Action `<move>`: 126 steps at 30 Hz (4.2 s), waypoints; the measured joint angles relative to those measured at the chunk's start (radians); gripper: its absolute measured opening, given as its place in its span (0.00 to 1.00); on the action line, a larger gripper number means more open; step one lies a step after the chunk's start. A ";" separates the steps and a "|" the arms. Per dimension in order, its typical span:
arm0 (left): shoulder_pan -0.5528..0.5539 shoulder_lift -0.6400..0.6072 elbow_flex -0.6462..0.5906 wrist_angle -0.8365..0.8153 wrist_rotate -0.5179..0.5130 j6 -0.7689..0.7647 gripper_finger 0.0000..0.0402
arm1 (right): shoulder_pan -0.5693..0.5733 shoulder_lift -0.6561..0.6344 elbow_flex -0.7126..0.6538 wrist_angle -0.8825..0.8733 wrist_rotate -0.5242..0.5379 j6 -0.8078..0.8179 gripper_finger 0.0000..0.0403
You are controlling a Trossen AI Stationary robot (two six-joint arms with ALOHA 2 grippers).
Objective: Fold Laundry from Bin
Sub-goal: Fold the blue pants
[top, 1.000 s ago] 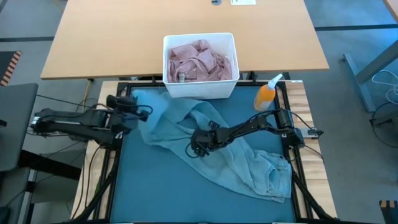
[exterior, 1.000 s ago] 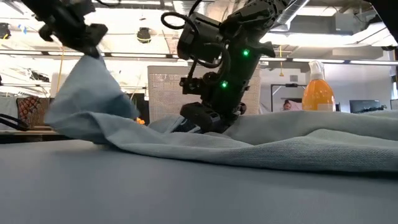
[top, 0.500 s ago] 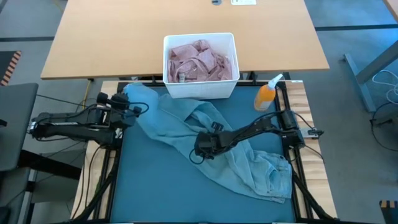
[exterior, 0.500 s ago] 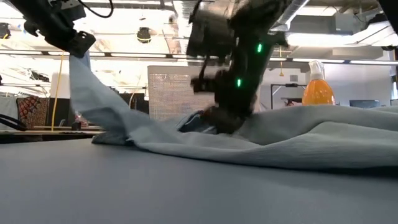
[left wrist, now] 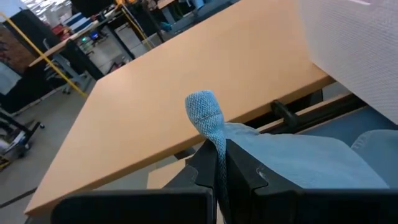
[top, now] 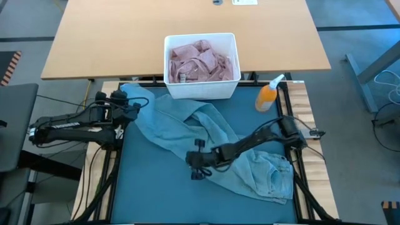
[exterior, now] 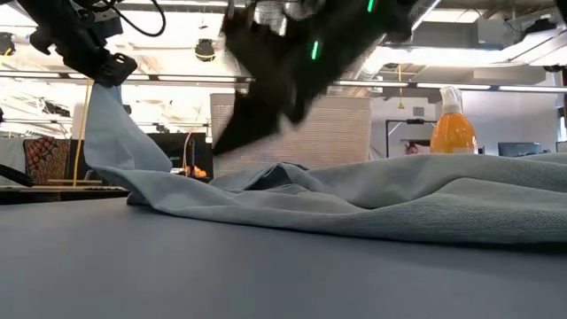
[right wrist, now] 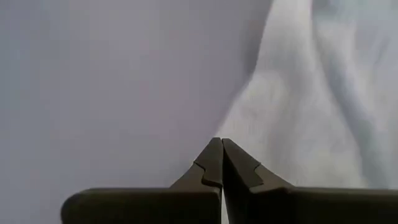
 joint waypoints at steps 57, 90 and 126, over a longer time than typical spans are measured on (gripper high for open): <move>0.118 0.542 -0.042 0.297 0.969 0.329 0.28 | -0.163 0.075 -0.001 -0.030 -0.010 0.105 0.05; 0.310 0.713 0.015 0.348 0.589 0.440 0.01 | 0.011 -0.114 -0.162 -0.249 0.062 0.290 0.05; 0.115 0.987 -0.019 1.136 0.878 0.565 0.53 | 0.137 -0.625 -0.569 -0.196 0.325 0.543 0.12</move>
